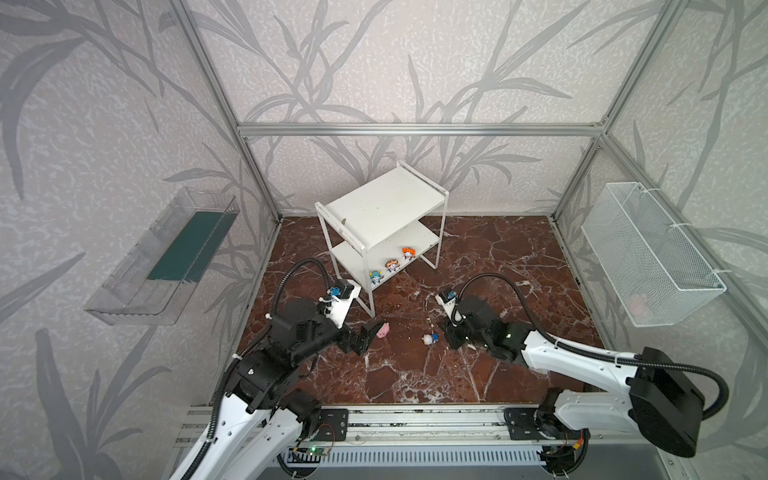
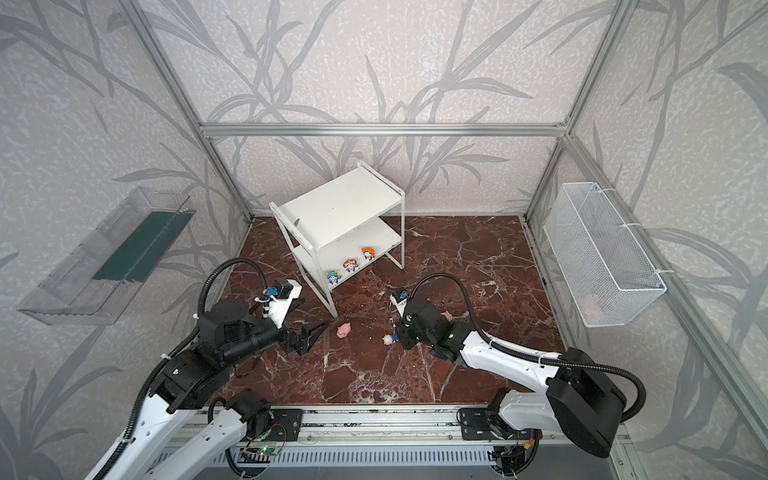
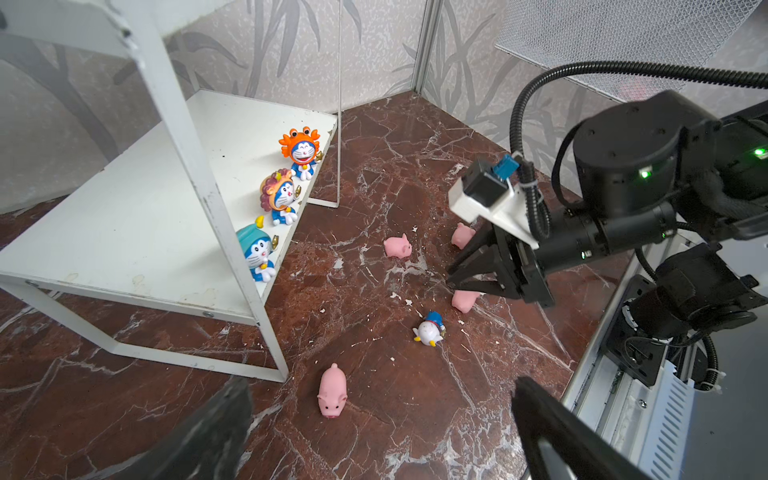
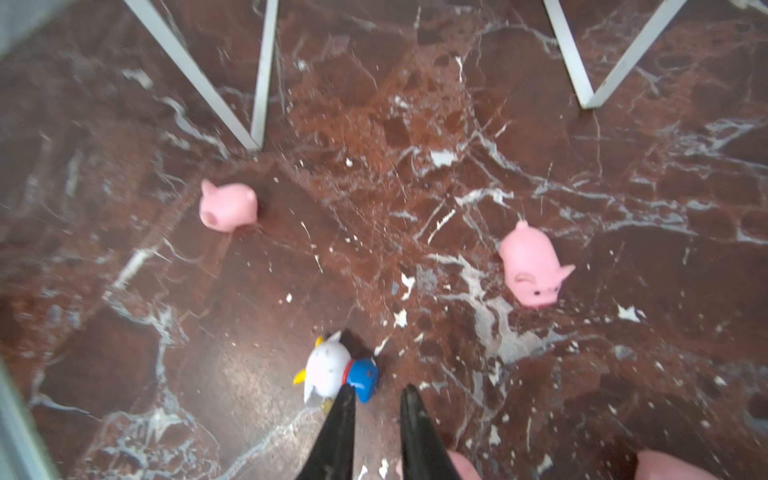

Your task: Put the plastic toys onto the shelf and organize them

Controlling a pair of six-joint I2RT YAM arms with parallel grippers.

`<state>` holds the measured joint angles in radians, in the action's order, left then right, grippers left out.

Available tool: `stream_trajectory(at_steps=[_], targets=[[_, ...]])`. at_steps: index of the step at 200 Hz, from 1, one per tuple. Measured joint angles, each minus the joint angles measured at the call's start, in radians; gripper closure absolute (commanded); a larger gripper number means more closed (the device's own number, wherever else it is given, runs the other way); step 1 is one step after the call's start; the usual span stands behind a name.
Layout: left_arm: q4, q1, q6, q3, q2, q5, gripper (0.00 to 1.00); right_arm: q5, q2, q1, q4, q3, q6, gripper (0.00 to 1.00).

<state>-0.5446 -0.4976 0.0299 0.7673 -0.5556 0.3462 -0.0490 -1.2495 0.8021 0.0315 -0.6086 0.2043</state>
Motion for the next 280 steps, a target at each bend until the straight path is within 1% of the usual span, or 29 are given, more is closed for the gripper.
stream_trajectory(at_steps=[10,24,32,41,50,66,75,88,109,124,139,164,194,211,228,250,280], targets=[[0.0,0.0,0.0,0.0,0.001,0.0,0.01,-0.054,-0.01,-0.03,0.016,-0.01,-0.026,0.68],[0.0,0.0,0.0,0.0,0.001,0.0,0.01,-0.11,-0.049,-0.044,-0.036,-0.071,-0.078,0.56],[0.0,0.001,0.0,0.0,0.002,0.0,0.01,-0.13,-0.086,-0.042,-0.082,-0.128,-0.115,0.53],[0.0,0.001,0.0,0.0,0.005,-0.001,0.01,-0.122,-0.12,-0.029,-0.111,-0.178,-0.148,0.5],[0.0,0.001,0.0,0.0,0.007,-0.001,0.01,-0.091,-0.142,-0.005,-0.132,-0.208,-0.177,0.45],[0.0,0.001,0.0,0.0,0.012,-0.003,0.01,-0.02,-0.154,0.058,-0.168,-0.211,-0.199,0.38],[0.0,0.001,0.0,0.0,0.012,-0.004,0.01,0.049,-0.156,0.112,-0.185,-0.198,-0.207,0.34],[0.0,0.001,0.0,0.0,0.011,-0.004,0.01,0.156,-0.16,0.199,-0.201,-0.174,-0.221,0.31],[0.0,0.002,0.0,0.0,0.008,-0.002,0.01,0.309,-0.197,0.321,-0.213,-0.146,-0.235,0.3],[0.001,0.002,0.0,0.0,0.003,0.002,0.01,0.402,-0.238,0.373,-0.214,-0.135,-0.244,0.3],[0.001,0.002,0.0,0.0,0.0,0.004,0.01,0.483,-0.29,0.398,-0.22,-0.137,-0.247,0.3],[0.005,0.003,0.0,-0.006,0.007,0.003,0.01,0.566,-0.372,0.405,-0.24,-0.172,-0.25,0.32],[0.007,0.003,0.0,-0.011,0.013,0.003,0.01,0.637,-0.47,0.41,-0.268,-0.269,-0.262,0.38],[0.007,0.002,0.0,-0.011,0.013,0.003,0.01,0.665,-0.522,0.412,-0.283,-0.323,-0.273,0.47],[0.007,0.003,0.0,-0.011,0.017,0.003,0.01,0.691,-0.565,0.412,-0.311,-0.367,-0.29,0.51],[0.007,0.003,0.0,-0.011,0.024,0.0,0.01,0.7,-0.6,0.403,-0.366,-0.418,-0.291,0.51],[0.007,0.003,0.0,-0.011,0.031,-0.004,0.01,0.694,-0.596,0.396,-0.412,-0.427,-0.284,0.45]])
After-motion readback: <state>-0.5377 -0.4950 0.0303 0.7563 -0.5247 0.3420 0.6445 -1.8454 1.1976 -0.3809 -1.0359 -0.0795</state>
